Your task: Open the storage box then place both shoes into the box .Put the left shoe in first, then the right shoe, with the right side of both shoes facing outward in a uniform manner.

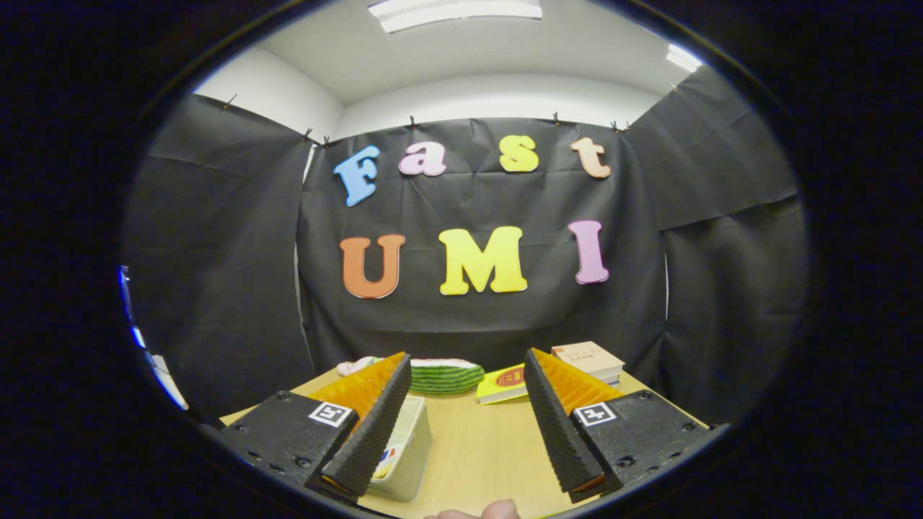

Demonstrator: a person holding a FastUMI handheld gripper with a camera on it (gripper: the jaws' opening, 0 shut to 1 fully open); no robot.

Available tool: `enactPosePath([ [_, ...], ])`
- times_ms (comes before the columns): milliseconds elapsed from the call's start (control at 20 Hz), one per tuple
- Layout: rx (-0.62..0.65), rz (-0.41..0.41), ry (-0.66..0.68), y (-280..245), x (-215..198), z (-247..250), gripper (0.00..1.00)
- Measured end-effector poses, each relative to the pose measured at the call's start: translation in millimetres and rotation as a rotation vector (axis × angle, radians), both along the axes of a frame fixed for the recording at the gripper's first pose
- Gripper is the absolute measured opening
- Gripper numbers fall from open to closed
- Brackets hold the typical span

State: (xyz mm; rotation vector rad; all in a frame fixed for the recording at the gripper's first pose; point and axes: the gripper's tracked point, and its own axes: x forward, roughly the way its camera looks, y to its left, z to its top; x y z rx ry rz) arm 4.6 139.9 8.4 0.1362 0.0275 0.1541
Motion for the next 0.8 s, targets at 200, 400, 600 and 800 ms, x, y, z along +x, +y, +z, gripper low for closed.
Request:
enactPosePath([
  [200, 0.01, 0.012, 0.013, 4.3, -3.7, -3.1, 0.97],
  [400, 0.029, 0.029, 0.04, 7.7, -1.0, -6.2, 0.97],
  [600, 0.033, 0.031, 0.061, 5.8, 4.3, -11.5, 0.97],
  [800, 0.022, 0.012, 0.046, -1.1, 3.5, -7.0, 0.97],
])
